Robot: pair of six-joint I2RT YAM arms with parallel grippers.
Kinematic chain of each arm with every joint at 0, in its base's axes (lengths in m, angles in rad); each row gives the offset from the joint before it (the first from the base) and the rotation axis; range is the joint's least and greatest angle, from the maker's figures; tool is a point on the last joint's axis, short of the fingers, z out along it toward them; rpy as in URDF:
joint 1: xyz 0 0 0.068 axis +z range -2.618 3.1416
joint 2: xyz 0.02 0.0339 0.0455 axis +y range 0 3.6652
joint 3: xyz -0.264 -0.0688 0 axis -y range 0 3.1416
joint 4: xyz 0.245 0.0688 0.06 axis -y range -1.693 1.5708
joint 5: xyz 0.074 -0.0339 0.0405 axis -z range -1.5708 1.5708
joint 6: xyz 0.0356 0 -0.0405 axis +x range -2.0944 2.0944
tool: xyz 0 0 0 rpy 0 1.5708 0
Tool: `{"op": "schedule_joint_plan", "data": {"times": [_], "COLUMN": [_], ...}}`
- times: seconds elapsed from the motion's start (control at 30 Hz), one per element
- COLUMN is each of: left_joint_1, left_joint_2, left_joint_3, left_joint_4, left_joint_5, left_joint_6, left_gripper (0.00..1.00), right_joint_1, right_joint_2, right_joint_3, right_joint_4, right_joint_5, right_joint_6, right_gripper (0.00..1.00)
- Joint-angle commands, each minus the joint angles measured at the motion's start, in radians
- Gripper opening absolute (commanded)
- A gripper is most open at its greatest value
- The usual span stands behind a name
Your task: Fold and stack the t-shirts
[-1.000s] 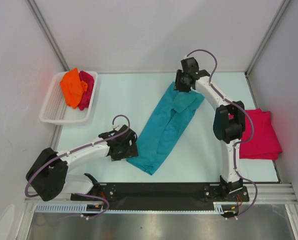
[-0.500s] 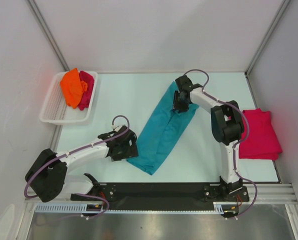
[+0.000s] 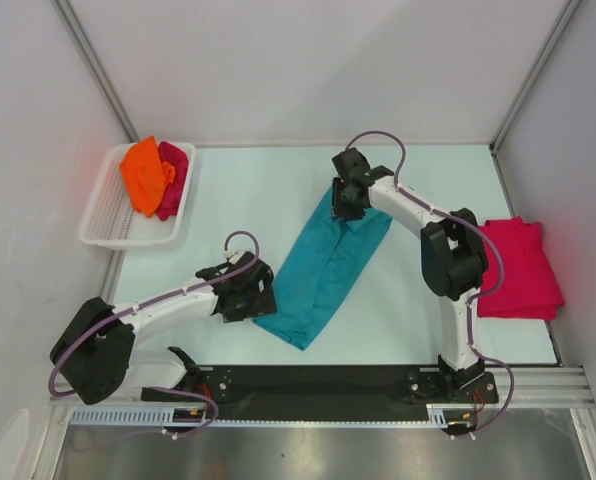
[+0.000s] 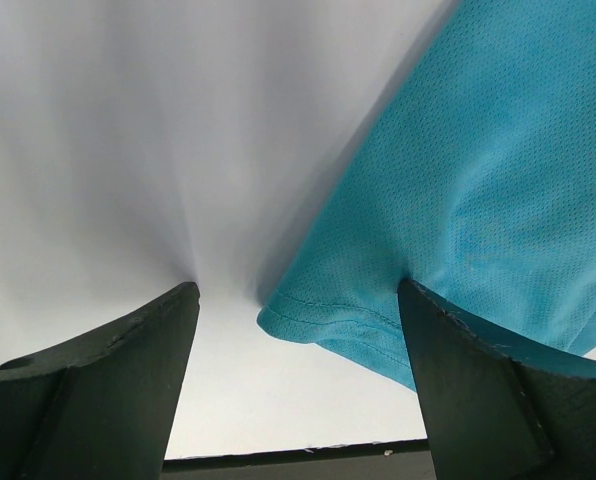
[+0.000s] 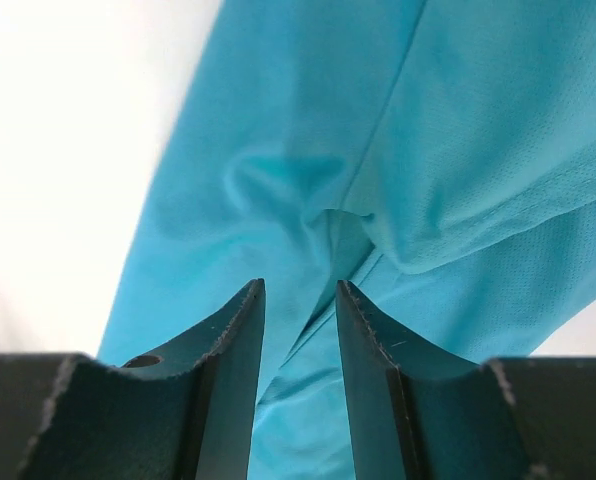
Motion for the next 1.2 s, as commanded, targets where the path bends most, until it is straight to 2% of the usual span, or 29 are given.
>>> {"op": "schedule_joint_plan", "data": {"times": [0.0, 0.87, 0.97, 1.0, 1.17], "left_joint_1": [0.006, 0.046, 0.05, 0.053, 0.059], "left_joint_2": [-0.005, -0.048, -0.051, -0.052, -0.048], "left_joint_3": [-0.01, -0.03, -0.036, -0.036, -0.043], "left_joint_4": [0.024, 0.015, 0.015, 0.018, 0.028], "left_joint_5": [0.008, 0.014, 0.014, 0.016, 0.021], "left_joint_6": [0.011, 0.044, 0.047, 0.049, 0.05], "left_gripper": [0.87, 0.87, 0.87, 0.87, 0.87], "right_joint_1": [0.015, 0.019, 0.021, 0.019, 0.021], "right_joint_2": [-0.045, 0.105, 0.11, 0.11, 0.073], "right_joint_3": [0.046, 0.056, 0.063, 0.065, 0.037], "right_joint_4": [-0.033, 0.009, 0.014, 0.012, 0.034], "right_joint_5": [0.054, 0.032, 0.026, 0.028, 0.06], "right_joint_6": [0.012, 0.036, 0.029, 0.029, 0.02], "right_gripper": [0.4, 0.38, 0.14, 0.0, 0.0]}}
